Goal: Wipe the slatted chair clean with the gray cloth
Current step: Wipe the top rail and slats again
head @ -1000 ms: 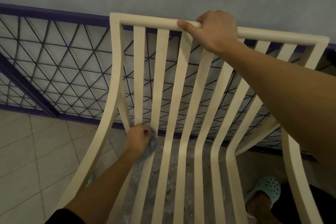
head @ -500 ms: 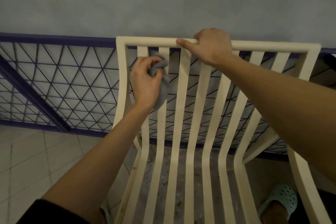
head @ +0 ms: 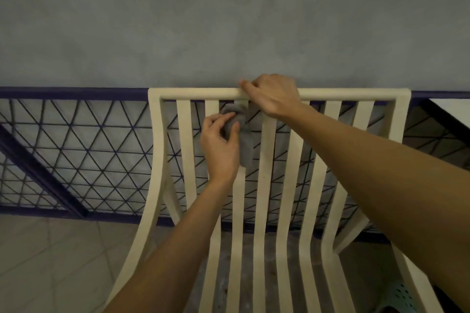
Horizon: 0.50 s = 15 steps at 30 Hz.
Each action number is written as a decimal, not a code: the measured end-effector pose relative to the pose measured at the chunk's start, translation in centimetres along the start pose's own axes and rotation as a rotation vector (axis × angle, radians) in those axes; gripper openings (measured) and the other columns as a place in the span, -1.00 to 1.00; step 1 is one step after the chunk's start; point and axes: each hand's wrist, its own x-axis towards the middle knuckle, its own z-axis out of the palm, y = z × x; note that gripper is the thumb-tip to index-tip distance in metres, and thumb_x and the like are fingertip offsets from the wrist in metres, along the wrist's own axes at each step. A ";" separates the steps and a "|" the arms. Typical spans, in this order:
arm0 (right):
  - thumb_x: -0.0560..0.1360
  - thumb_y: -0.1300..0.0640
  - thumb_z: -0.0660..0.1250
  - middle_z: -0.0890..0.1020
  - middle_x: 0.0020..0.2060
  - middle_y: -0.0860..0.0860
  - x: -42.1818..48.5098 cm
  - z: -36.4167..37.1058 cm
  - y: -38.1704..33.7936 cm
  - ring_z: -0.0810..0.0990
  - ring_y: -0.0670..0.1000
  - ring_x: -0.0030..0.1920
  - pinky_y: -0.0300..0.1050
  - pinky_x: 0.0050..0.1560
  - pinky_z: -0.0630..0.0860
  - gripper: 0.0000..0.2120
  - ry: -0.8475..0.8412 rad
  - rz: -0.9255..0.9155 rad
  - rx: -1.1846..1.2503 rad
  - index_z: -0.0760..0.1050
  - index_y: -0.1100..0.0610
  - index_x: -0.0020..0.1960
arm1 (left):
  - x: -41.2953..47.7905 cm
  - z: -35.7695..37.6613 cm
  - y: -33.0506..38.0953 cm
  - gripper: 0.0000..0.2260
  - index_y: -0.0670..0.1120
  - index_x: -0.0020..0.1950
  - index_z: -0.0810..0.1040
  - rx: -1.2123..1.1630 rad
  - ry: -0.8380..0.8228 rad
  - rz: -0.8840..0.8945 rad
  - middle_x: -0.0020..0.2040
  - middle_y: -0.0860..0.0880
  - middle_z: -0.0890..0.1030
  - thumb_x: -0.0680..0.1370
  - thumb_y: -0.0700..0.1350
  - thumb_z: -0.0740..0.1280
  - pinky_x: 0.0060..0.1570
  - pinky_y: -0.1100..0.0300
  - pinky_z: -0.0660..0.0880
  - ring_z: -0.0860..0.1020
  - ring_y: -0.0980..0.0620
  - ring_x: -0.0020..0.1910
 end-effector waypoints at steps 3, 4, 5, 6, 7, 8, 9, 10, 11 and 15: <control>0.60 -0.27 -0.03 0.50 -0.37 0.02 0.2 0.5 0.1 0.47 0.11 -0.25 -0.05 -0.22 0.25 -0.44 0.028 0.085 0.076 0.47 0.08 -0.30 | 0.7 0.2 0.0 -0.73 -0.13 0.18 0.60 -0.012 0.028 0.003 0.12 0.01 0.54 0.49 -0.14 0.45 0.07 0.46 0.43 0.53 0.19 0.04; 0.60 -0.29 -0.03 0.49 -0.40 0.01 0.2 0.6 0.1 0.48 0.10 -0.27 -0.05 -0.23 0.26 -0.43 0.031 0.089 0.099 0.44 0.07 -0.34 | 1.0 0.3 0.2 -0.74 -0.13 0.17 0.61 -0.054 0.043 -0.009 0.12 0.01 0.55 0.50 -0.12 0.44 0.09 0.42 0.46 0.54 0.18 0.07; 0.59 -0.29 -0.03 0.49 -0.41 0.01 0.1 0.6 0.1 0.48 0.09 -0.29 -0.05 -0.24 0.27 -0.42 0.035 0.086 0.111 0.42 0.07 -0.36 | 1.1 0.5 0.6 -0.76 -0.14 0.16 0.61 -0.103 0.052 -0.036 0.12 0.01 0.56 0.53 -0.09 0.41 0.10 0.38 0.47 0.54 0.18 0.08; 0.59 -0.30 -0.03 0.49 -0.42 0.01 0.0 0.6 0.0 0.47 0.08 -0.31 -0.05 -0.25 0.27 -0.41 0.038 0.083 0.118 0.41 0.07 -0.37 | 1.1 0.6 0.9 -0.78 -0.14 0.15 0.62 -0.147 0.058 -0.077 0.13 0.01 0.56 0.56 -0.08 0.36 0.10 0.37 0.47 0.53 0.20 0.09; 0.59 -0.30 -0.02 0.49 -0.43 0.01 0.1 0.6 0.0 0.46 0.06 -0.33 -0.06 -0.27 0.26 -0.41 0.045 0.080 0.125 0.40 0.07 -0.38 | 1.1 0.6 1.0 -0.79 -0.12 0.15 0.63 -0.179 0.060 -0.112 0.14 0.02 0.56 0.59 -0.08 0.31 0.12 0.37 0.47 0.52 0.22 0.10; 0.59 -0.31 -0.02 0.49 -0.43 0.01 0.0 0.6 -0.1 0.45 0.05 -0.34 -0.06 -0.28 0.24 -0.41 0.049 0.083 0.127 0.40 0.07 -0.39 | 0.9 0.5 0.9 -0.79 -0.11 0.15 0.64 -0.197 0.050 -0.133 0.16 0.02 0.55 0.61 -0.09 0.28 0.14 0.38 0.45 0.51 0.23 0.12; 0.59 -0.31 -0.02 0.49 -0.43 0.01 0.0 0.7 -0.1 0.44 0.04 -0.34 -0.06 -0.28 0.24 -0.41 0.052 0.089 0.126 0.41 0.06 -0.38 | 0.7 0.4 0.6 -0.80 -0.11 0.15 0.64 -0.193 0.034 -0.132 0.18 0.03 0.55 0.61 -0.11 0.29 0.15 0.41 0.44 0.50 0.25 0.13; 0.58 -0.32 -0.02 0.49 -0.43 0.00 0.1 0.7 -0.1 0.44 0.04 -0.34 -0.06 -0.27 0.24 -0.41 0.053 0.094 0.116 0.42 0.06 -0.37 | 0.5 0.3 0.4 -0.82 -0.13 0.14 0.64 -0.168 0.022 -0.115 0.18 0.03 0.54 0.59 -0.13 0.31 0.14 0.44 0.42 0.50 0.26 0.13; 0.58 -0.33 -0.02 0.49 -0.42 0.00 0.0 0.8 -0.1 0.45 0.05 -0.33 -0.06 -0.26 0.25 -0.42 0.054 0.096 0.108 0.44 0.05 -0.36 | 0.5 0.2 0.1 -0.83 -0.13 0.11 0.65 -0.119 0.013 -0.089 0.17 0.03 0.54 0.56 -0.15 0.35 0.12 0.47 0.41 0.49 0.27 0.11; 0.57 -0.34 -0.02 0.50 -0.41 0.00 0.2 0.8 -0.1 0.48 0.06 -0.30 -0.07 -0.24 0.26 -0.42 0.056 0.091 0.095 0.46 0.06 -0.32 | 1.4 0.3 -0.3 -0.85 -0.09 0.05 0.67 0.061 -0.032 -0.002 0.08 0.06 0.52 0.49 -0.16 0.45 0.04 0.48 0.42 0.51 0.18 0.03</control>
